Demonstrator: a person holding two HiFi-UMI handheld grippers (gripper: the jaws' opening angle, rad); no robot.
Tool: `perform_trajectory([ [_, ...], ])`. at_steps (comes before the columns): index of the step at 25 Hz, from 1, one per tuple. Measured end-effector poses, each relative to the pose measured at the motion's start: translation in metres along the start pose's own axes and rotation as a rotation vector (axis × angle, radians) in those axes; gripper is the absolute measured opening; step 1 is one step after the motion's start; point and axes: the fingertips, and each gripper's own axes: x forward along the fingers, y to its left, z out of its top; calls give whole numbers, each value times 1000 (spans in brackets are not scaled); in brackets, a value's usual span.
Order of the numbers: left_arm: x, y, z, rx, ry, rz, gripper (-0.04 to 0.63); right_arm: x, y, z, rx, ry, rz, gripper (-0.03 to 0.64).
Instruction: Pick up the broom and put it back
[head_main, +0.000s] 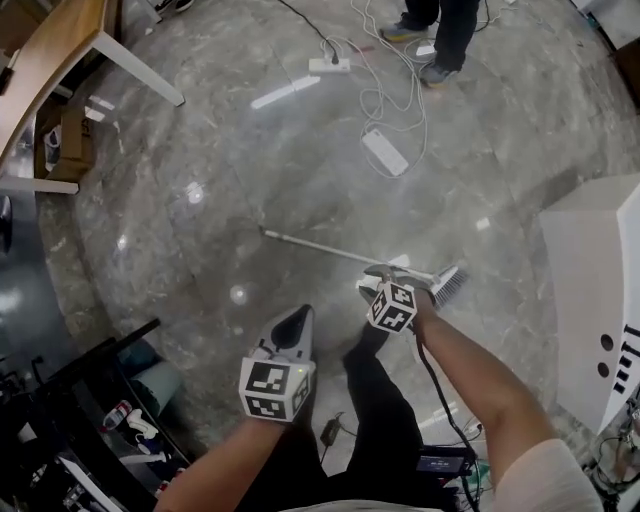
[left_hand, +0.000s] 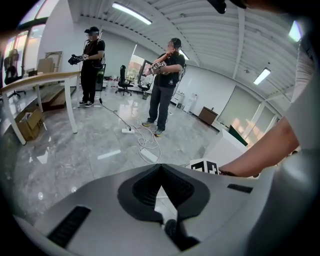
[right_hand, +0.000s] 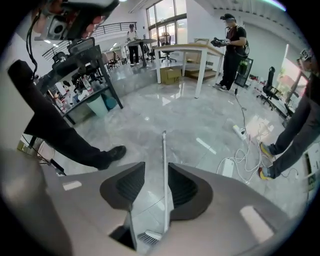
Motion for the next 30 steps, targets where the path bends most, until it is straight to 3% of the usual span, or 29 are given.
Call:
perform_trajectory([
  [8,97,59,-74,-34,48,4,5,173,-43,-85,69,108,37,153],
  [15,160,100,-138,-51,69,17,3,290,-49,-135,46,169,59,153],
  [23,240,142,-189,-39,88,10,5,394,-44,-169,94,202,60,153],
  [30,269,170,-215,-60,88,17,3,447,-45,-189,85,251,43,153],
])
